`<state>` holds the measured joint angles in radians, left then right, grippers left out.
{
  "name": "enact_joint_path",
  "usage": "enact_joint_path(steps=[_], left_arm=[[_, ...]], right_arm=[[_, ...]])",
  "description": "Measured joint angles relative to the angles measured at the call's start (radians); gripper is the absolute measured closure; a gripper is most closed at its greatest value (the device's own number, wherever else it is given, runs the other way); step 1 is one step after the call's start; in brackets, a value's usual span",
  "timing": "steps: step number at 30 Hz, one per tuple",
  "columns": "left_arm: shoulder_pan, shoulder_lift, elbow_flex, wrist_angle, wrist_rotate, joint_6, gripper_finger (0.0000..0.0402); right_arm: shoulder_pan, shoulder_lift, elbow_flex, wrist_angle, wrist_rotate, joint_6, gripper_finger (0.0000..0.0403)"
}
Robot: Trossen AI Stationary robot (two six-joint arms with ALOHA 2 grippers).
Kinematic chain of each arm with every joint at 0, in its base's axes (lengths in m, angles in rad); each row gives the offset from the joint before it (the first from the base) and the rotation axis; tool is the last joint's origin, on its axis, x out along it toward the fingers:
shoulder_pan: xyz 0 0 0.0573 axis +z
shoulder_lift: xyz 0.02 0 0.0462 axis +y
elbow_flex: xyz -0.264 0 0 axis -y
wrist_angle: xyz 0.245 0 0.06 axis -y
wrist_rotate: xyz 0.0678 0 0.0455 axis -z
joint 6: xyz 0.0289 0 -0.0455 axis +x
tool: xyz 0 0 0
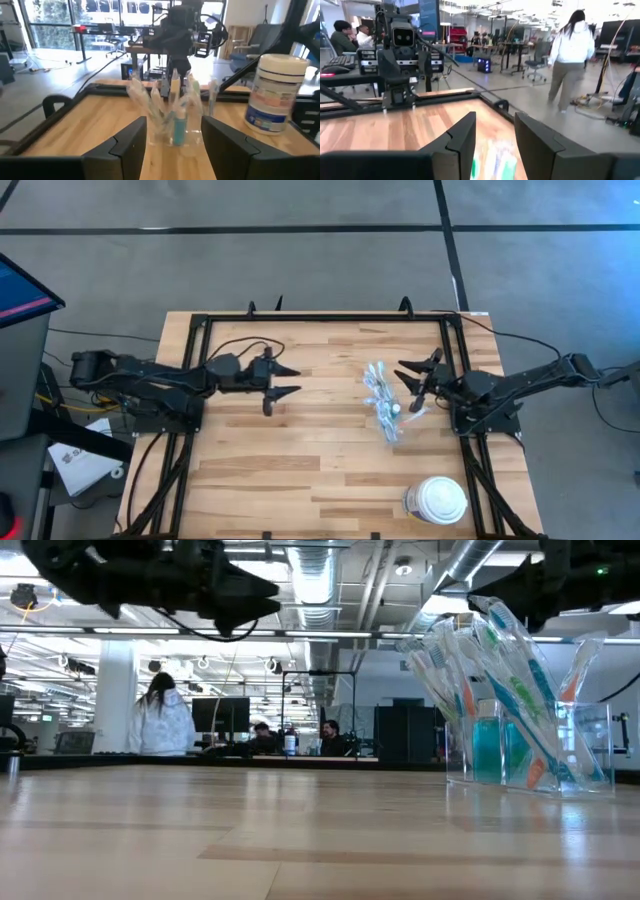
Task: Pick & Place toothbrushing station
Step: Return to Home Position
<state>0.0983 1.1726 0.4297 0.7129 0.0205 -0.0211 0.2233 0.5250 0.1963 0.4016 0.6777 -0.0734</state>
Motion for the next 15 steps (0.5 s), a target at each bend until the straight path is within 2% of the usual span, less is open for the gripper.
enact_joint_path(steps=[5,11,15], left_arm=[[-0.027,-0.125,-0.095,-0.001,-0.007,-0.043,0.0219],[-0.066,-0.231,-0.183,-0.003,-0.114,-0.043,0.0219],[-0.087,-0.282,-0.233,-0.006,-0.126,-0.077,0.0219]], right_arm=[[0.017,-0.084,0.000,-0.118,0.000,0.056,0.0277],[0.052,-0.161,0.000,-0.175,0.002,0.076,0.0280],[0.079,-0.216,0.000,-0.226,0.003,0.077,0.0280]])
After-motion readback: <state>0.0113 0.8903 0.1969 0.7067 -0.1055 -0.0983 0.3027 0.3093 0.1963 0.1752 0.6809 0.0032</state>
